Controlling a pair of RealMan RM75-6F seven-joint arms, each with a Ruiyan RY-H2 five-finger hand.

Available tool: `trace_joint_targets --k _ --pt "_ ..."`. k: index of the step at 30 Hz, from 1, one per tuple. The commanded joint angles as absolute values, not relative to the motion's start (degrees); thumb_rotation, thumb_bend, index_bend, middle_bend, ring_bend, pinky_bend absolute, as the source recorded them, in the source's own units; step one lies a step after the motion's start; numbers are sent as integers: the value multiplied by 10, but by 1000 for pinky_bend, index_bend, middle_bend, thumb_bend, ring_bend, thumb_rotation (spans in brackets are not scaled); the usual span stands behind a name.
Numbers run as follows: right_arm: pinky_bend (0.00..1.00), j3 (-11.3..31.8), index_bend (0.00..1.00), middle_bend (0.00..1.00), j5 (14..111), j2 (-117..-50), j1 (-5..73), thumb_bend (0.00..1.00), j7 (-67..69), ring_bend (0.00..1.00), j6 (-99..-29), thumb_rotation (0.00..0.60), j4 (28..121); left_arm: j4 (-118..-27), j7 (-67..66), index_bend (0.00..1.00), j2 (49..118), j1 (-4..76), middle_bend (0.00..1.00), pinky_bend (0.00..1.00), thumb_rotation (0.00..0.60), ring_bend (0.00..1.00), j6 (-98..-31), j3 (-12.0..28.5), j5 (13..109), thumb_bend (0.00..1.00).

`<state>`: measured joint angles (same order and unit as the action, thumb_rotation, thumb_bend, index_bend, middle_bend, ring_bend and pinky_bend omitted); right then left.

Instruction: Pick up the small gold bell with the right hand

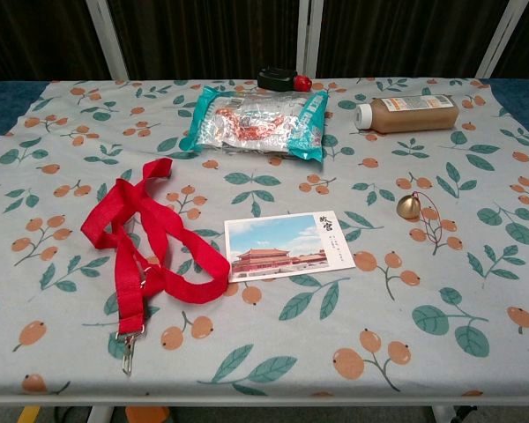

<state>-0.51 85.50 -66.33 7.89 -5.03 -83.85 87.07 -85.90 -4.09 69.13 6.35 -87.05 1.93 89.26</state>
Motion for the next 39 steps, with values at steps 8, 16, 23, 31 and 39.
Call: trace_joint_targets --k 8,16,23,31,39 --pt "0 4 0 0 848 -661 102 67 -60 0 -785 600 879 -853 -37 72 696 66 35 38 600 0 -863 17 892 5" --pt "0 20 0 0 822 -617 195 42 -30 0 -614 600 954 -849 -39 72 701 66 35 38 600 0 -858 13 890 4" --pt "0 61 0 0 755 -605 290 41 -85 0 -486 600 996 -858 -49 72 702 69 35 38 600 0 -849 14 885 4" --pt "0 82 0 0 614 -586 415 42 -166 0 -347 600 1019 -854 -39 72 703 71 35 38 600 0 -840 13 879 4" --pt "0 51 0 0 504 -622 488 57 -238 0 -343 600 1010 -840 -20 73 704 70 35 38 600 0 -840 12 879 4"
